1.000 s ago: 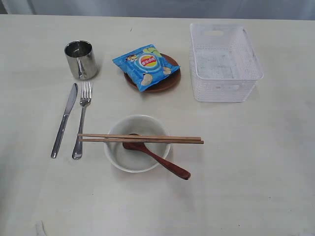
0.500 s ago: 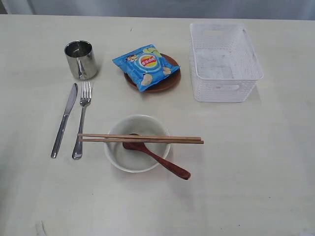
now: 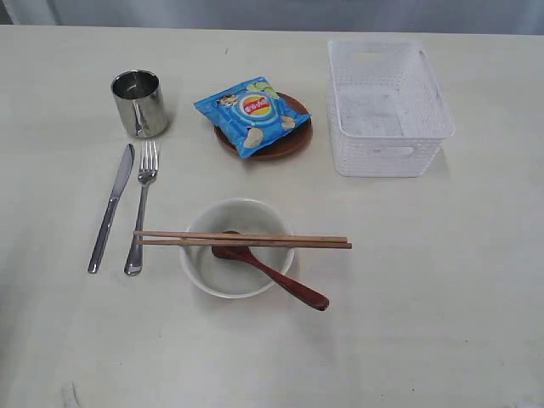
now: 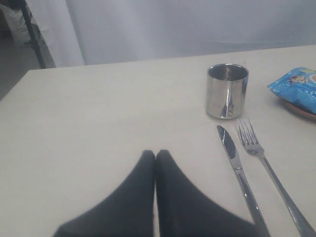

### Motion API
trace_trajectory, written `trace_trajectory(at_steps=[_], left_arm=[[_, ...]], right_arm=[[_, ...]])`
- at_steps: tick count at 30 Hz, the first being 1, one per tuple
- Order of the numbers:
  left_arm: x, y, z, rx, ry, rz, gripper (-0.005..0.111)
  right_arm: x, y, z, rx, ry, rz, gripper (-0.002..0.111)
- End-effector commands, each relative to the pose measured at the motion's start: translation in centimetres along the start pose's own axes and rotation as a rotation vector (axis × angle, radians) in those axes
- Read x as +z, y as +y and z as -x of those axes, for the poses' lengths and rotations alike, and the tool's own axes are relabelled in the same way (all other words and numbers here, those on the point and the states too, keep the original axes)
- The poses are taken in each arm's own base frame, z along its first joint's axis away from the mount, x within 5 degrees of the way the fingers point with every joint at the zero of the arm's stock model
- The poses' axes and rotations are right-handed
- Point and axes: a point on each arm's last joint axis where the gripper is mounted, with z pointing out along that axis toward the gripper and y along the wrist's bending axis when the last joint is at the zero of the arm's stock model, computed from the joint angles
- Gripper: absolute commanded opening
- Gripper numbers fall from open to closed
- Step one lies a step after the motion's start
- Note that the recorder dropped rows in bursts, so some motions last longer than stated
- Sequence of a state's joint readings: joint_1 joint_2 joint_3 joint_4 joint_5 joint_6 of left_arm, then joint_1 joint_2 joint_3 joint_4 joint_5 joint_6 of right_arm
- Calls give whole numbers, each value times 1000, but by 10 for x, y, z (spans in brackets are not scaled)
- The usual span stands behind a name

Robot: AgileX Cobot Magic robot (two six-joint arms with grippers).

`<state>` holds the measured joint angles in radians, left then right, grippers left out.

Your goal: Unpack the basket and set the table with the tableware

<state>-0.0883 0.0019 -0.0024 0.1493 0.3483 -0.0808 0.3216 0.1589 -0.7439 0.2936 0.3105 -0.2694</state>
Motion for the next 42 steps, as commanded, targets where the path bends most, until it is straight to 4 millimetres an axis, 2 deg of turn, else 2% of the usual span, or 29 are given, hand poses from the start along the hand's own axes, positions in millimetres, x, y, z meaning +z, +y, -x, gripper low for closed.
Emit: trace_trajectory(at_steps=[1,2,7,11,15,21,34,37,42], left_arm=[[0,0,-1,-1,0,-5,0],[0,0,-1,-1,0,-5,0],[0,0,-1,-1,0,-5,0],[0,0,-1,-1,0,-5,0],[0,0,-1,-1,0,-5,0],[0,0,-1,-1,0,-5,0],[0,0,-1,-1,0,-5,0],[0,0,-1,-1,0,-5,0],[0,0,-1,-1,0,-5,0]], right_arm=[[-35,3,10,-6,-123,4,0],[-43,4,12,-9,-151,5,0],[-47,4,19,-3,-193,2,0],[-40,7,8,-31,-167,-80,0],[-27,7,-21,-67,-81,-194,0],[-13,-4,-80,-68,93,-322,0],[-16,-10,-160,22,443,-300,0],[-18,-10,-180,24,505,-247,0],[-20,-8,-196,6,544,-166,0]])
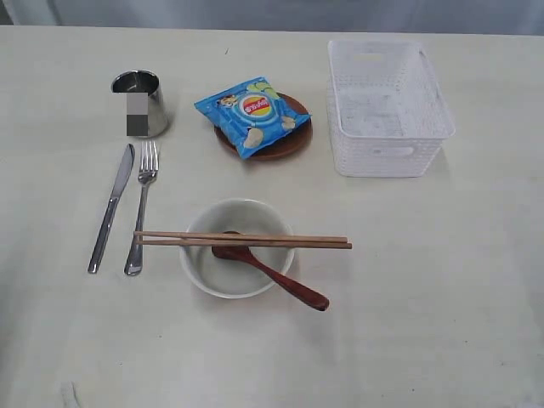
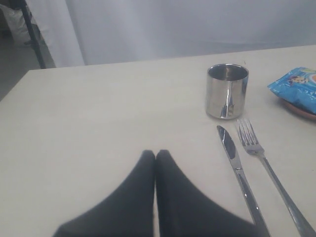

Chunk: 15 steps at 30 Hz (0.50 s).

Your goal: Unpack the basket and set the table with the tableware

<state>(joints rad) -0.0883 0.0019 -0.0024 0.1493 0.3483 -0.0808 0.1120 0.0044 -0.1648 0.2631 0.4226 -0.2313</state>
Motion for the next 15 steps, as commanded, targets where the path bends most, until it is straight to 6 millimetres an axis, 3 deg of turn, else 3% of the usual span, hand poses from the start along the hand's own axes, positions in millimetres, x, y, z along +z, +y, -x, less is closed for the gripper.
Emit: trace_trajectory(at_steps=[1,10,15], left_arm=[[0,0,-1,-1,0,-5,0],[0,0,-1,-1,0,-5,0],[0,0,-1,3,-1,-4,0]], right_arm=[[4,-1,-10,-26,7,17,0],[15,-7,-35,18,12,-65,0],[15,-8,-37,-3,12,-78,0]])
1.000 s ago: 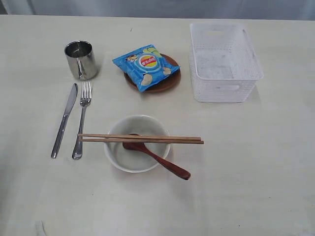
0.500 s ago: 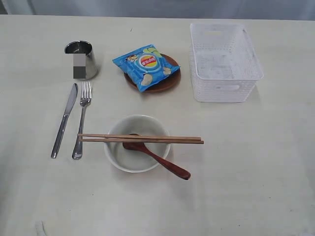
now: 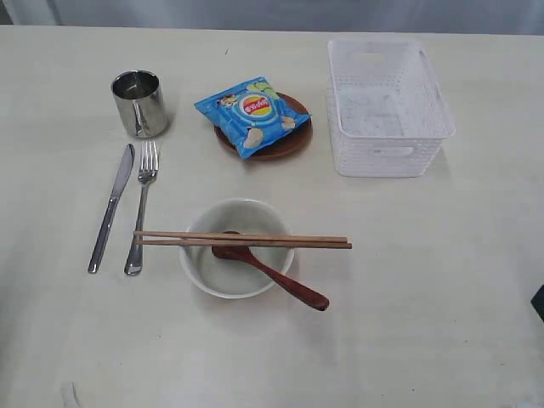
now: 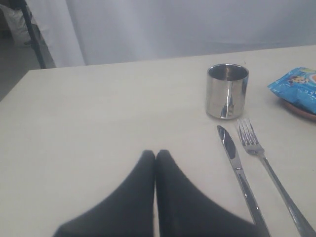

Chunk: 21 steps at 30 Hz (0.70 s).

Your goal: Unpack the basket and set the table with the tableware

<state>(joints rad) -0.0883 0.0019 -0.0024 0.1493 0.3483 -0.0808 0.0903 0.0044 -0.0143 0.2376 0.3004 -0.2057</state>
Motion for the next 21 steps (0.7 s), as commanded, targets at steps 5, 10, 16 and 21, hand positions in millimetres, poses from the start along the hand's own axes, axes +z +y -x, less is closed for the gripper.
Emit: trace_trajectory(at_steps=[5,10,16,21], left_arm=[[0,0,-1,3,-1,-4,0],[0,0,-1,3,-1,-4,0],[0,0,-1,3,-1,-4,0],[0,0,-1,3,-1,-4,0]], right_arm=[[0,-2,3,-15,-53,-27,0],[0,-5,4,17,-69,-57,0],[1,-8,-5,-5,14,-85,0],[0,-8,-9,-35,66,-89,0]])
